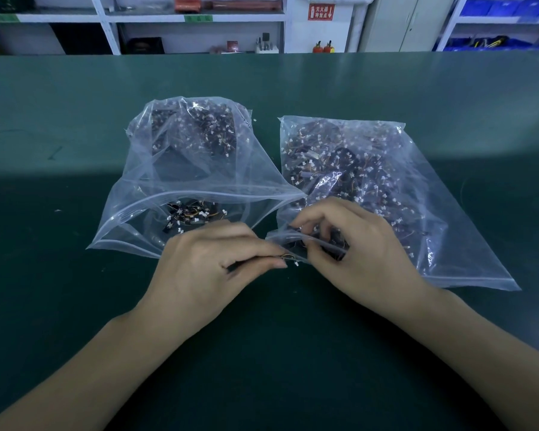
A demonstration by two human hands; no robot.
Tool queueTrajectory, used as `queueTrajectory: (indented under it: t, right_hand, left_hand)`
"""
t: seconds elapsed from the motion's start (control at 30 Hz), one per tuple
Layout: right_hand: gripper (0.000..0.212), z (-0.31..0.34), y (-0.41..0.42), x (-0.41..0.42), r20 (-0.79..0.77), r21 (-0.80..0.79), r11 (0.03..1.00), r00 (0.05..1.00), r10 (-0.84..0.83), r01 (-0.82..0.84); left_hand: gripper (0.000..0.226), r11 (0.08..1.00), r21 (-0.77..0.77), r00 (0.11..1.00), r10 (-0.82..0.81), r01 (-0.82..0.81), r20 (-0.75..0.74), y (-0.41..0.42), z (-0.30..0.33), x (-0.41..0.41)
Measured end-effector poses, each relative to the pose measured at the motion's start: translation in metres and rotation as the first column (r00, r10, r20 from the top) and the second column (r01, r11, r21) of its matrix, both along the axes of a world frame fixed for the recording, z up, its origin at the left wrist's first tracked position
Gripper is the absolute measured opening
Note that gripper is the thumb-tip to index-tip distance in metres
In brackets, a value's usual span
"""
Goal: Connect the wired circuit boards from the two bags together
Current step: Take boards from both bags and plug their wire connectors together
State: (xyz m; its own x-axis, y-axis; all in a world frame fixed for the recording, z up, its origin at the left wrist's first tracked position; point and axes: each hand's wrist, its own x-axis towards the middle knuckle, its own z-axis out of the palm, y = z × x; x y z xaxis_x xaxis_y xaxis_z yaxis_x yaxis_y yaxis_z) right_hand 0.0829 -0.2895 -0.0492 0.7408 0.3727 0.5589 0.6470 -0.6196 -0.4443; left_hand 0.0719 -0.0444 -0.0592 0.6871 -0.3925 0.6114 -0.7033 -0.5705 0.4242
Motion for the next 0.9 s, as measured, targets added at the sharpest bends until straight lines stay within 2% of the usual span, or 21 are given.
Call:
queueTrajectory:
  t: [0.07, 0.23, 0.47, 0.57, 0.8, 0.9]
  right_hand:
    - [0.035, 0.0, 0.001, -0.001, 0.003, 0.022, 1.0, 1.0, 0.01, -0.01]
    - [0.031, 0.0, 0.001, -0.001, 0.017, 0.047, 0.999, 1.0, 0.022, -0.023]
    - [0.029, -0.002, 0.0, 0.001, 0.093, 0.09, 0.996, 0.995, -0.025, 0.017]
    - [0.029, -0.001, -0.001, 0.001, 0.088, 0.096, 0.995, 0.996, -0.028, 0.019]
    - [0.025, -0.003, 0.005, -0.002, 0.087, -0.001, 1.0, 0.996, 0.027, -0.027]
    - [0.026, -0.005, 0.008, -0.002, 0.048, -0.069, 0.998, 0.999, 0.015, -0.012]
  left_hand:
    - [0.017, 0.998, 0.058, 1.0, 0.025, -0.025, -0.005, -0.001, -0.003, 0.0]
    - [0.023, 0.997, 0.066, 0.999, 0.045, -0.045, 0.003, -0.003, -0.003, -0.001]
    - [0.011, 0.983, 0.014, 0.979, 0.18, -0.182, 0.096, -0.011, 0.001, -0.004]
    - [0.007, 0.975, 0.054, 0.964, 0.204, -0.216, 0.171, -0.017, 0.004, -0.005]
    - [0.012, 0.955, 0.137, 0.935, 0.216, -0.262, 0.282, -0.023, 0.004, -0.003]
    - [0.016, 0.927, 0.255, 0.94, 0.205, -0.277, 0.274, -0.023, 0.002, -0.002]
